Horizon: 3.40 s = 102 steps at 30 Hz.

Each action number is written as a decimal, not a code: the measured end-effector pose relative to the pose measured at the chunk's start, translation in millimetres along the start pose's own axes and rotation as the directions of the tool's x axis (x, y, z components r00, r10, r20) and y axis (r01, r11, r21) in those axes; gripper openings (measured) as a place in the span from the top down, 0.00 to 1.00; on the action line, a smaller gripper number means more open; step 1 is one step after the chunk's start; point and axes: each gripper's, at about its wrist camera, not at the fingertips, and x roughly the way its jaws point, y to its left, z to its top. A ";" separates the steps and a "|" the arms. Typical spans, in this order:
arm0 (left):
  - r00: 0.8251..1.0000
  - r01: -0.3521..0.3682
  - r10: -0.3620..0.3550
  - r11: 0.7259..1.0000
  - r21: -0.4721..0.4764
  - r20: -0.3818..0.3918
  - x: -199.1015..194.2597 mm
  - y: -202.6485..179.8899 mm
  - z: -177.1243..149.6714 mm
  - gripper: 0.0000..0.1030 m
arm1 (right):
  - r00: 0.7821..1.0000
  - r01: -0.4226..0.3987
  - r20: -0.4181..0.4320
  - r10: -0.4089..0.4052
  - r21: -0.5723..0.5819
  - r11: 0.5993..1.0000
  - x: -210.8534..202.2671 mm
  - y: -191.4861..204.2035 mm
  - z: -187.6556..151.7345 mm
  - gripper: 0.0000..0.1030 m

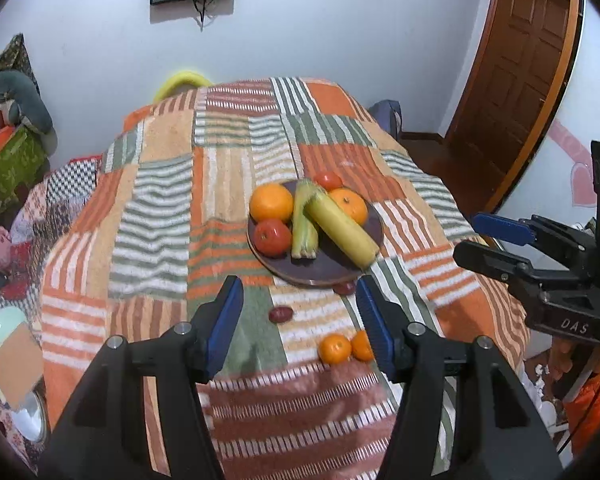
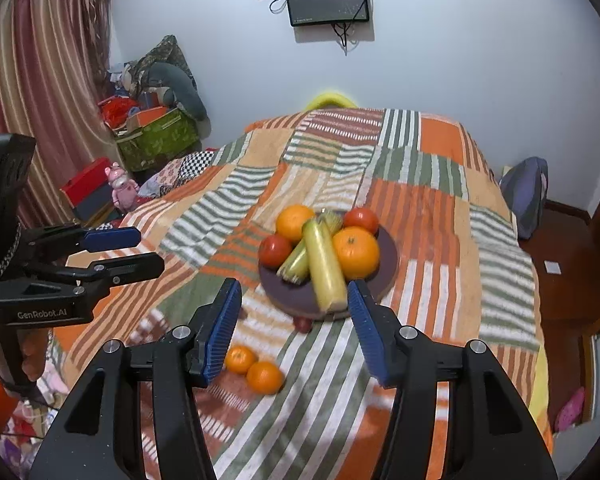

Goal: Organize fruits
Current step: 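Grasp a small mandarin with the left tool while the right tool grasps the other mandarin, then lower the left tool's mandarin onto the plate rim while the right tool places its mandarin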

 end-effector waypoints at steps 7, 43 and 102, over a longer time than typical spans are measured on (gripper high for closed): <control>0.996 0.015 -0.017 1.000 -0.026 -0.083 8.9 0.1 -22.4 0.43 | 0.998 -0.006 -0.056 0.006 0.006 1.000 -2.2 5.6 -35.8 0.50; 0.973 0.014 -0.005 0.999 0.038 -0.231 71.2 -6.1 -51.6 0.46 | 0.964 -0.104 -0.240 0.111 0.041 0.994 88.5 17.5 -84.8 0.68; 0.978 0.074 -0.057 0.994 0.078 -0.201 133.0 -34.2 16.6 0.66 | 0.995 -0.032 -0.090 0.043 0.121 0.992 62.5 -61.2 -32.3 0.69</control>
